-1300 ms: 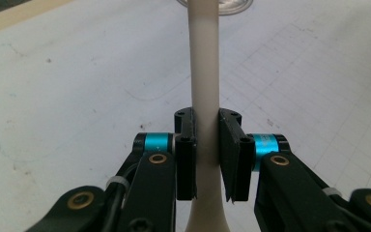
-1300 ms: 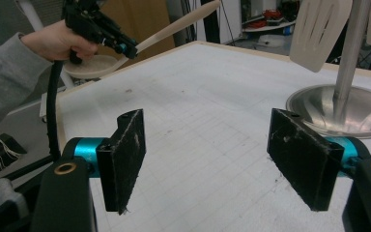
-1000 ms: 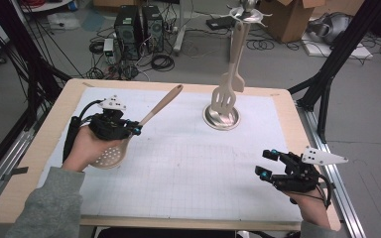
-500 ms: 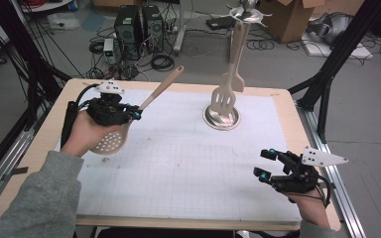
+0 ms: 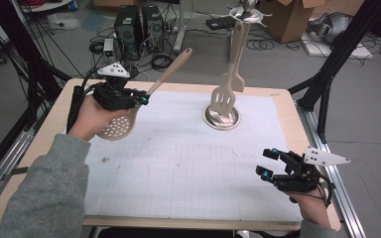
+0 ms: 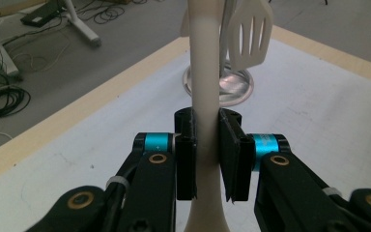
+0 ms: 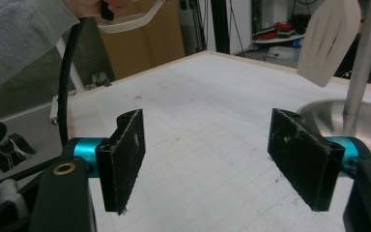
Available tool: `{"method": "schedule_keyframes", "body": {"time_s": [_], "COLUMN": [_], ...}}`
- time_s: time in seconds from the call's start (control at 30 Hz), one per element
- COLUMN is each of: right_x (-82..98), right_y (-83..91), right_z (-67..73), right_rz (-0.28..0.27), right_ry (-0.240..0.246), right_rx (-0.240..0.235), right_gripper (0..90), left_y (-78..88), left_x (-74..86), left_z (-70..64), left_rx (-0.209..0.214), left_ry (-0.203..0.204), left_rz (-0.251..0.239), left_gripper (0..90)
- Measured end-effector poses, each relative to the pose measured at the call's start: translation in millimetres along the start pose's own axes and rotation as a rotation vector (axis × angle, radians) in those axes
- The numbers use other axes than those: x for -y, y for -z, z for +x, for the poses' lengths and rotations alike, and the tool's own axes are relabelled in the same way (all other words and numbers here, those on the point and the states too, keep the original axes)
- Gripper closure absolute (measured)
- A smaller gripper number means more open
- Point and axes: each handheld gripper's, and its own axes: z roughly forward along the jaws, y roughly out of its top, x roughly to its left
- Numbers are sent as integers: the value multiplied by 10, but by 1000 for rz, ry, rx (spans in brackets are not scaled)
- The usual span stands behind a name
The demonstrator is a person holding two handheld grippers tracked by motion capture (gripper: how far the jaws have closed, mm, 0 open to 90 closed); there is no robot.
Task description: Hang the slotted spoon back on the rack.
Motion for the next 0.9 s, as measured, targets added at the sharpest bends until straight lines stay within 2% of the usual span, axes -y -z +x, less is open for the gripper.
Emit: {"method": "schedule_keyframes", "body": {"time_s": [0.2, 0.4, 0.57, 0.9], "right_x": [2, 21, 30, 69], "right_y": [51, 42, 65, 87], "right_z": [0, -10, -27, -53], "right_rz": [-16, -6, -13, -14], "right_ry": [0, -7, -10, -21], "right_rx": [8, 4, 11, 11], "right_gripper": [287, 287, 287, 286], "left_y": [-39, -68, -81, -173], "left_x": [-77, -185, -284, -471], "left_z": [54, 92, 109, 127], "left_rx": [-5, 15, 32, 70], "left_ry": [-2, 15, 7, 23], "left_rz": [-3, -27, -39, -80], "left_gripper": [777, 777, 777, 777]}}
